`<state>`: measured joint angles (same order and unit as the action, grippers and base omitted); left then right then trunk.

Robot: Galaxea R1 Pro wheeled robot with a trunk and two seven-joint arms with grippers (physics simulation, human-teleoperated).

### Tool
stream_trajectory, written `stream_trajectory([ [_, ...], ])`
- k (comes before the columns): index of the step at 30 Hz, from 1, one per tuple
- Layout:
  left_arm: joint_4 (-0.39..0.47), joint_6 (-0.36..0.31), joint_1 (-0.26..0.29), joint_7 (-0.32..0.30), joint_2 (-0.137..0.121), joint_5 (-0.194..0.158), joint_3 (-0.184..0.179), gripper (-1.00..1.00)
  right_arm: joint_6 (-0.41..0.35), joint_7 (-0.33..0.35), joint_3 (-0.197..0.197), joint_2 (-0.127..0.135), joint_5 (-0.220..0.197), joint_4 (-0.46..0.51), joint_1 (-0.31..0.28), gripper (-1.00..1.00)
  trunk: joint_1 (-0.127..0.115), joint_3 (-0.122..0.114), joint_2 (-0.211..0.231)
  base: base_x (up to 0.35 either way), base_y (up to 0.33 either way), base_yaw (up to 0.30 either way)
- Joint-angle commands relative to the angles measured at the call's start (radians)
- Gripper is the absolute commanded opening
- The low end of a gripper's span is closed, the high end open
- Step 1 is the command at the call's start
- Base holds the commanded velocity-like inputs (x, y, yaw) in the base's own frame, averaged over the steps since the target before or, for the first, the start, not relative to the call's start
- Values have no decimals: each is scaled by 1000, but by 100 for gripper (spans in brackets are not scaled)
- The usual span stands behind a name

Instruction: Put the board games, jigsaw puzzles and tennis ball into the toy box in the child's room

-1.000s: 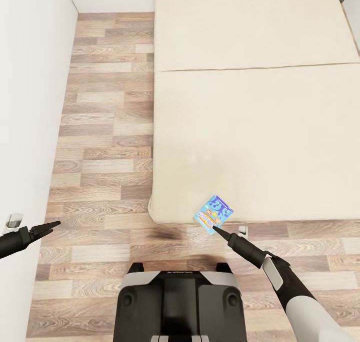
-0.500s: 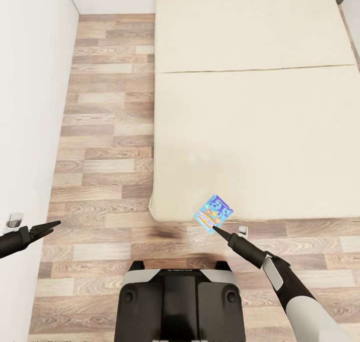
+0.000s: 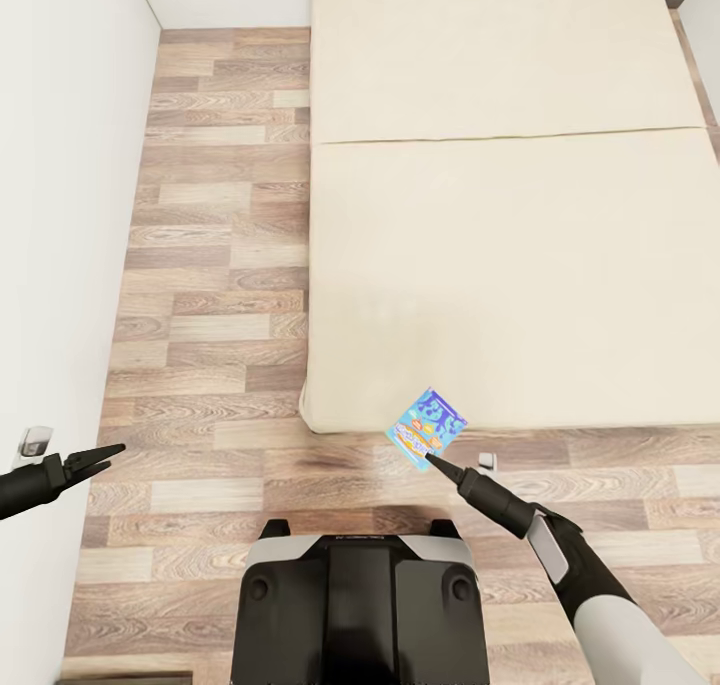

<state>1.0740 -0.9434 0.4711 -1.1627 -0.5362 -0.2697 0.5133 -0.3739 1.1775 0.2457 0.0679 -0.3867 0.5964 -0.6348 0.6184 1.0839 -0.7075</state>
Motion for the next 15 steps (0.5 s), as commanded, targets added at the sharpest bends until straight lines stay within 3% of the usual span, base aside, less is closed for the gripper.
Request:
stream_trajectory([
  [1,0,-6,0,-1,1,-2,0,100,-34,3,1,0,-4,10,4,-100,-4,-3,6,-3,0,0],
  [6,0,-6,1,-1,2,-2,-1,100,-120,5,1,1,-4,69,17,-100,-23,-18,41,-1,0,0],
  [10,1,-6,1,0,3,-2,-1,100,-189,6,2,2,-4,169,24,-100,-38,-31,69,0,0,0],
  [15,2,-6,1,0,4,-2,-1,100,-276,6,3,2,-6,326,85,-100,-57,-47,104,0,0,0],
])
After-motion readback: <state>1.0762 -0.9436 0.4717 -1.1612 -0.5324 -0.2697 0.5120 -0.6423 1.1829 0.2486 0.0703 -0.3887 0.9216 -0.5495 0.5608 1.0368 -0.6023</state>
